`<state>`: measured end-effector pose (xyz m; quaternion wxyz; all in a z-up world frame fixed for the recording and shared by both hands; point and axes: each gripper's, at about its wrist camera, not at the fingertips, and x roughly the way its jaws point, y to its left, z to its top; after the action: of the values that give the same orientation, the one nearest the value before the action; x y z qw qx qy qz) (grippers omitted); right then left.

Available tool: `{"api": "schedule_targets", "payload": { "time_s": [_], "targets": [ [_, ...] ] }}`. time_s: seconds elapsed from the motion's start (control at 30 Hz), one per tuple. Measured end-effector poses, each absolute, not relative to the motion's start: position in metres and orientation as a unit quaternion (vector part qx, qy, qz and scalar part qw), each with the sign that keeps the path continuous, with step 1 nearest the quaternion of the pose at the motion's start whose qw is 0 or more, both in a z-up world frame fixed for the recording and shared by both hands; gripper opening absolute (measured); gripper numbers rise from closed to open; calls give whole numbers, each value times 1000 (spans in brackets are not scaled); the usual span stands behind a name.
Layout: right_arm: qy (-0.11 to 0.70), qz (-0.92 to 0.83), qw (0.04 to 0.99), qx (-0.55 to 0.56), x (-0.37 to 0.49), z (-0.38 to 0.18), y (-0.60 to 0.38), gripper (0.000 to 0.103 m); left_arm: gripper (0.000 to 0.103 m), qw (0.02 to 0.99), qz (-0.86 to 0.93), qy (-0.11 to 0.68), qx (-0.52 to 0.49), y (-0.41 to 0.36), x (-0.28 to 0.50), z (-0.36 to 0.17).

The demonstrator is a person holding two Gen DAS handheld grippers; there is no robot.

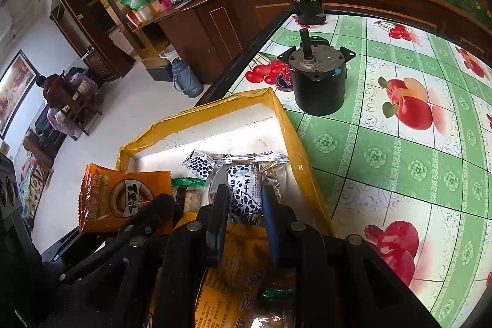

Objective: Organize snacks
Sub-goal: 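Lower the orange bag into the tray and open the left gripper, then lower the black-and-white candy into the tray and open the right gripper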

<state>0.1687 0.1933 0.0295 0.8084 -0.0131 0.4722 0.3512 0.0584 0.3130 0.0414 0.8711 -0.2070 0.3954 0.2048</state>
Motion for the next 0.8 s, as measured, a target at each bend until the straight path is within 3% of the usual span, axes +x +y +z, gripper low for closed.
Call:
{"api": "schedule_targets", "payload": {
  "time_s": [0.8],
  "targets": [
    [459,354,815,-12,163,39,184,26,52,875,208,383,-213,317,54,48]
  ]
}}
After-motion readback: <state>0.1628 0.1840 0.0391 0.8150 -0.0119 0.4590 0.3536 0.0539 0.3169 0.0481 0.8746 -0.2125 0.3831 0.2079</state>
